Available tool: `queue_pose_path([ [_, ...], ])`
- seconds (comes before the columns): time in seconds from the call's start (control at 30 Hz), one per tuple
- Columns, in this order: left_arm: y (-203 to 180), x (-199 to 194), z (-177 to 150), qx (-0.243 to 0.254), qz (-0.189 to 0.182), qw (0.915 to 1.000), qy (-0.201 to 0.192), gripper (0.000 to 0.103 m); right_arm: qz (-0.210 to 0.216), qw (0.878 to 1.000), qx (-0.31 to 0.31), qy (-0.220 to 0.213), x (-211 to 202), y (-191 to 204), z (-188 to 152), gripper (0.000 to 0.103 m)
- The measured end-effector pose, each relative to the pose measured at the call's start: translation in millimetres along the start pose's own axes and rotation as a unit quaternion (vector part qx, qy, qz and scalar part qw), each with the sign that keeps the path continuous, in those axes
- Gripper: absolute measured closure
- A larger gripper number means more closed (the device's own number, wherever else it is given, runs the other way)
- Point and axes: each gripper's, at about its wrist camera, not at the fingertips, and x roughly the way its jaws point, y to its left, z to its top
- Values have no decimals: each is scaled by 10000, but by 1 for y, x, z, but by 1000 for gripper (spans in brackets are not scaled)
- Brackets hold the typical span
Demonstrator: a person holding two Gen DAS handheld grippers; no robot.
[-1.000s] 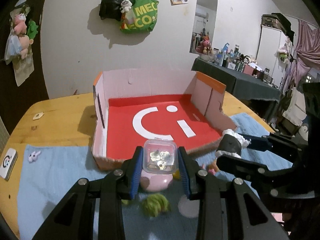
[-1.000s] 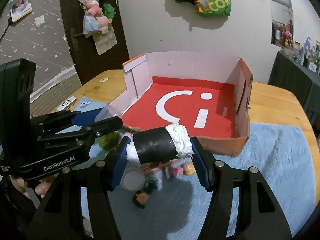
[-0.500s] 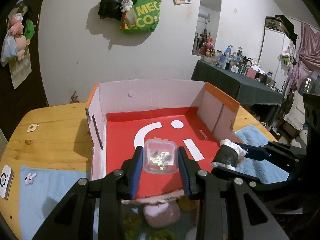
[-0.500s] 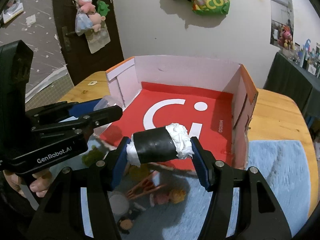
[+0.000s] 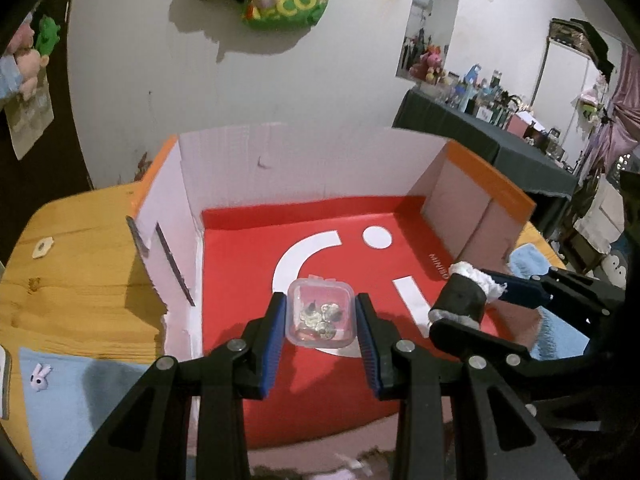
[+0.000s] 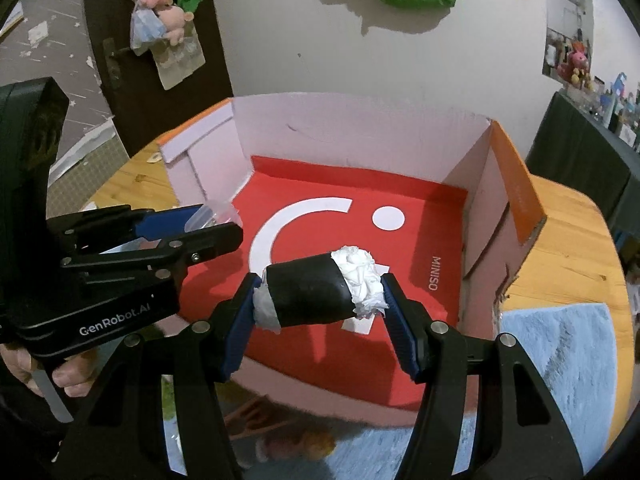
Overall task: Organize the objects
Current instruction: 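Carry the doll with the right tool while the left tool carries the bead box into the red box, then lower and release the doll with the right tool while the left tool releases the bead box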
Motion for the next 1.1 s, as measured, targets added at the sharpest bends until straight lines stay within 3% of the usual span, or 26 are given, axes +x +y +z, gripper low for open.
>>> queue_pose_path([
  [0.33, 6, 28, 0, -98, -116, 9990, 426, 67, -70, 9990, 40, 440, 36, -7, -2, 45],
  [0.73, 9, 49, -7, -135, -123, 9963, 840, 67, -340, 9960, 146, 809, 48, -15, -8, 45],
  [1.1, 10, 51, -7, -137, -114, 9961, 866, 67, -347, 9953, 128, 894, 47, -20, -14, 43],
])
